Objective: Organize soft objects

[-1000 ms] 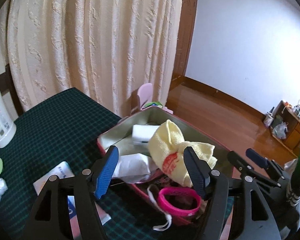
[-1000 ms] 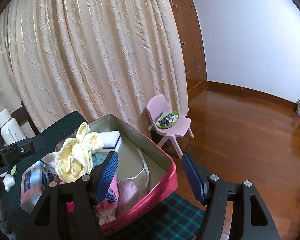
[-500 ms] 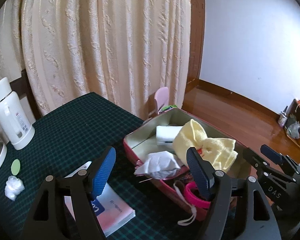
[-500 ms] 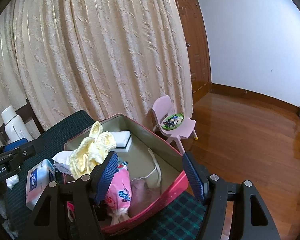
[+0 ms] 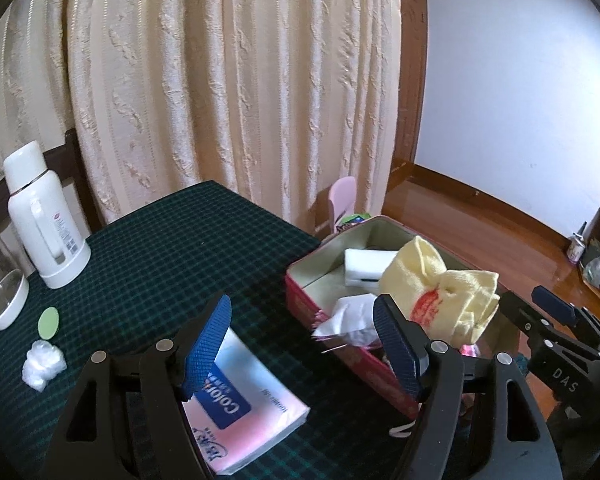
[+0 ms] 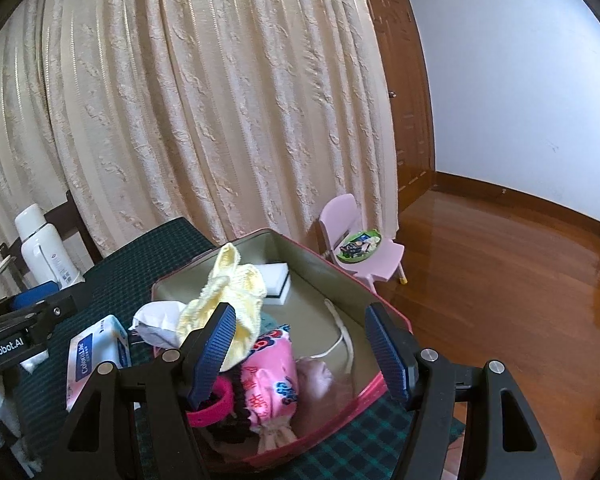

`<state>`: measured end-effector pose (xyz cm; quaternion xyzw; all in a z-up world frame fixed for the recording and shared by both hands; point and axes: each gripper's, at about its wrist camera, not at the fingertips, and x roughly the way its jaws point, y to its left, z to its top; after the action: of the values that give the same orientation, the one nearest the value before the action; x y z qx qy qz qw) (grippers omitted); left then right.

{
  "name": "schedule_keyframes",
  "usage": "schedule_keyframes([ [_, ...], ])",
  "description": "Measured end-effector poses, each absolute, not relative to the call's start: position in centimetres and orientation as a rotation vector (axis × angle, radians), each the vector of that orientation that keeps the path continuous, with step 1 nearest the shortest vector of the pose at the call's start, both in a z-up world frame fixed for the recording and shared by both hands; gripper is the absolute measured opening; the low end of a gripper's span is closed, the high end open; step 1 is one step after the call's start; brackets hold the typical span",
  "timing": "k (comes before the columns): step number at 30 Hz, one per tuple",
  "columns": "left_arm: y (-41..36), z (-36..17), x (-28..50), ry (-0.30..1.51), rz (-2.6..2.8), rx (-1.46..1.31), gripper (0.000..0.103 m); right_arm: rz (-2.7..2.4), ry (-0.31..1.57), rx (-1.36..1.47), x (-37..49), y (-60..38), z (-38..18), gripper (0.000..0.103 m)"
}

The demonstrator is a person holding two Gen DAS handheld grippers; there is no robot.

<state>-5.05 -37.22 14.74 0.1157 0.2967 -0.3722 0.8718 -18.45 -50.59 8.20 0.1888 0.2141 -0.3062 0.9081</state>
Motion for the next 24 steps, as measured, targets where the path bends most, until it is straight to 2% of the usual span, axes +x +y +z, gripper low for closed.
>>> schedule_keyframes([
  [3,-36.3,14.7,-4.7,0.621,-0.758,0.237,0.076,-0.615,0.445,0.388,-18.0,-50.1,8.3,0.071],
  [7,-35.0,14.5,-4.2,0.621,-0.726,0.229,0.079,-0.589,0.443,0.38,-17.3,-49.1,8.4,0.077],
  [24,-28.4,13.3,-1.2,0.658,-0.6,0.184,0.08,-0.459,0.48,0.32,-13.2,-44.2,8.7,0.08],
])
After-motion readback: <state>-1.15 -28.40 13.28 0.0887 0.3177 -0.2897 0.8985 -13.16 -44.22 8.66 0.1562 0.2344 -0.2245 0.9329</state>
